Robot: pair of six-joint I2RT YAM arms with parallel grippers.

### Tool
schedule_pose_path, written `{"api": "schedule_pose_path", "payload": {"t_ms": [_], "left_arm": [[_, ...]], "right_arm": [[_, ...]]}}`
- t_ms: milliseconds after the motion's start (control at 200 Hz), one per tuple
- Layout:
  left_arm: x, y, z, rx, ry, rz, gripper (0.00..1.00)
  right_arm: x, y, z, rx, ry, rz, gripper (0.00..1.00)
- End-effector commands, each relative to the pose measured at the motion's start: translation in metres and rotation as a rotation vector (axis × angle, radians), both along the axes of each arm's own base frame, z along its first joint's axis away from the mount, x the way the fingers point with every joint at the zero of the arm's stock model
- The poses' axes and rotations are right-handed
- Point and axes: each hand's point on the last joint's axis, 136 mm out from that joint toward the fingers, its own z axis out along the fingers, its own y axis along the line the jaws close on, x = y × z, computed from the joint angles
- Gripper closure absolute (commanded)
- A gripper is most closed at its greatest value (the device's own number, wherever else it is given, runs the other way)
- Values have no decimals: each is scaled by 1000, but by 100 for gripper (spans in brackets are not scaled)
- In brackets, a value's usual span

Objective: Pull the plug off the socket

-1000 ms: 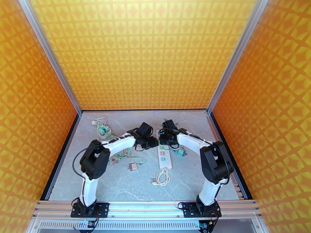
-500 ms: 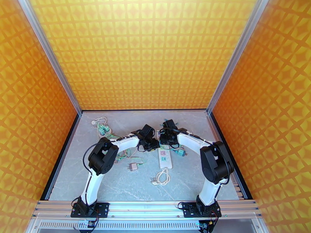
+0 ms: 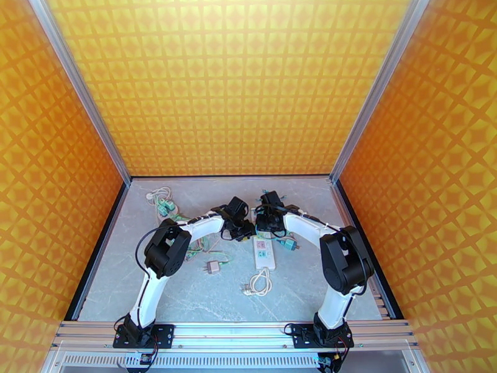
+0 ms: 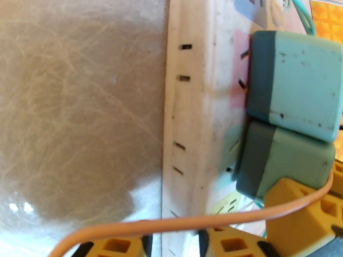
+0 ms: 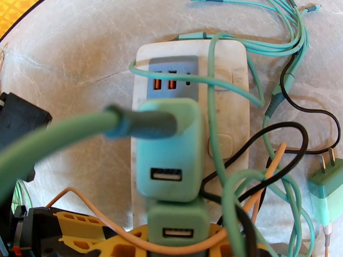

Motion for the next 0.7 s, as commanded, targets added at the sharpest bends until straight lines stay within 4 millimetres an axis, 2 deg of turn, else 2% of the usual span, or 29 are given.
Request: {"api": "schedule_pose_path", "payload": {"t_ms": [0, 275, 480, 570, 695], "left_arm": [[-12, 28, -47, 159, 83, 41, 65], [-23, 41, -56, 202, 118, 54, 66], [-25, 44, -55, 214, 117, 48, 66], [-22, 39, -47, 188, 92, 30, 66], [-11, 15, -13, 32, 4, -1, 64]], "right_arm": [[-11, 7, 21, -24, 24, 53, 74], [-15, -2, 40, -52, -5, 53, 76], [-14, -8, 34, -28, 9, 13, 76], [-12, -3, 33, 7, 10, 10, 76], [-11, 1, 26, 31, 21, 1, 76]]}}
